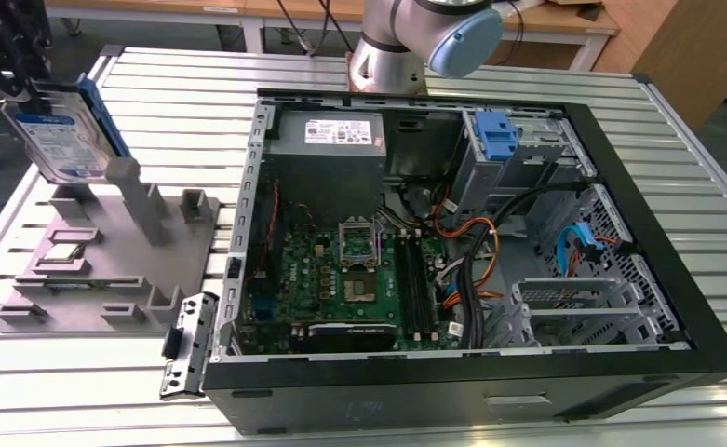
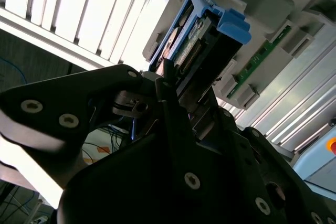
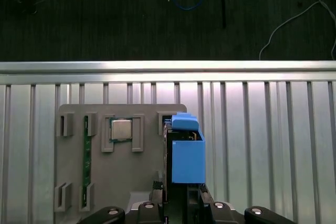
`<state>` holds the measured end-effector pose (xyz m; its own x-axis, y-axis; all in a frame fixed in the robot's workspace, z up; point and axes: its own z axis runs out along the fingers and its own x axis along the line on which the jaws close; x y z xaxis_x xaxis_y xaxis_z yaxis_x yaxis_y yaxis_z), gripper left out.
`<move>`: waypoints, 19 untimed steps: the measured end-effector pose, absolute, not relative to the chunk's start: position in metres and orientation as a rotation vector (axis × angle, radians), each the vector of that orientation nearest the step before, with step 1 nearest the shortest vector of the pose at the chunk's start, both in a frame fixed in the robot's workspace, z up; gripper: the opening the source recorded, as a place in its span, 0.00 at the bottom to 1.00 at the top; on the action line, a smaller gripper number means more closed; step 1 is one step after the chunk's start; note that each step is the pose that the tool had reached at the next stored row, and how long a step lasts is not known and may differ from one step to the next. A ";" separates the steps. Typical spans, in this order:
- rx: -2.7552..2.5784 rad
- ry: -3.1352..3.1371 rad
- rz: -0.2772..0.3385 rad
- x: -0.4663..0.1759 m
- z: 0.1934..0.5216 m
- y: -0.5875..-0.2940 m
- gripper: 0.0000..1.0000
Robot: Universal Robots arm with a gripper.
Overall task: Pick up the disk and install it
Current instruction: 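Pick up the disk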
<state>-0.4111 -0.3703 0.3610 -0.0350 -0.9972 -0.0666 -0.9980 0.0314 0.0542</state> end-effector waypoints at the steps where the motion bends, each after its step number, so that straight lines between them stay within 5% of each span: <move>1: -2.175 2.249 0.134 -0.411 0.362 -0.370 0.35; 19: -2.175 2.249 0.133 -0.411 0.389 -0.370 0.35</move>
